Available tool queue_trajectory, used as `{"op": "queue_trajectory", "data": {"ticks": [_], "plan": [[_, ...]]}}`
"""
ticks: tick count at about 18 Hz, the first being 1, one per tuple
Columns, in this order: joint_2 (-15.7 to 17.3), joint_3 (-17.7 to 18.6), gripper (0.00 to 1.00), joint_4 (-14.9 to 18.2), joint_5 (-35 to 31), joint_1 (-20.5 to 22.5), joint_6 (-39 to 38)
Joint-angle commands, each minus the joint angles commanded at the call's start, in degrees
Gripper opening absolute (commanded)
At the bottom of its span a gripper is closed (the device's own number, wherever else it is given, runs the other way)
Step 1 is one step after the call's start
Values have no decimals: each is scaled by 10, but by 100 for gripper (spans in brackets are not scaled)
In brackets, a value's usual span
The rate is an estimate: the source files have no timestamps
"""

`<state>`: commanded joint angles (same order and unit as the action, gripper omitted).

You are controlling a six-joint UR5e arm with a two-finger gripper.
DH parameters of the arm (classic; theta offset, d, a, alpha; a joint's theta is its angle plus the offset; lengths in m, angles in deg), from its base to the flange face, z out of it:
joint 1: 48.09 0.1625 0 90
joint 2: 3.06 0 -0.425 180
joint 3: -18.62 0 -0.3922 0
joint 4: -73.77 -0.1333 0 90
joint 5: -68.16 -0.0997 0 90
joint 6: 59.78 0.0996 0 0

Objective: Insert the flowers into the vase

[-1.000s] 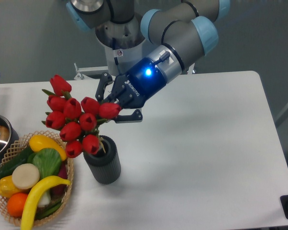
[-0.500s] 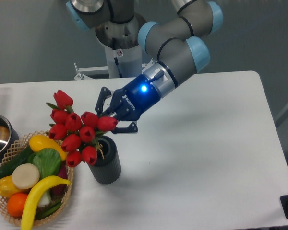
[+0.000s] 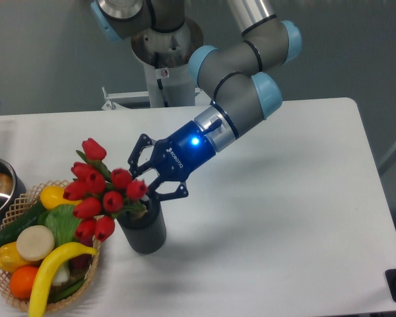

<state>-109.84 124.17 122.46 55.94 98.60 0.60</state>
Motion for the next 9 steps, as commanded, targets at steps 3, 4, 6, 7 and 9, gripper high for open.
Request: {"op": "queue_trajectory", "data": {"ticks": [3,4,6,7,9], "plan": [[7,16,85,0,0,3,0],[12,18,89,1,0,4,0],[24,28,99,2,0,12,0],[29,33,99,1,0,17,0],[39,38,100,2,0,29,-2]]}}
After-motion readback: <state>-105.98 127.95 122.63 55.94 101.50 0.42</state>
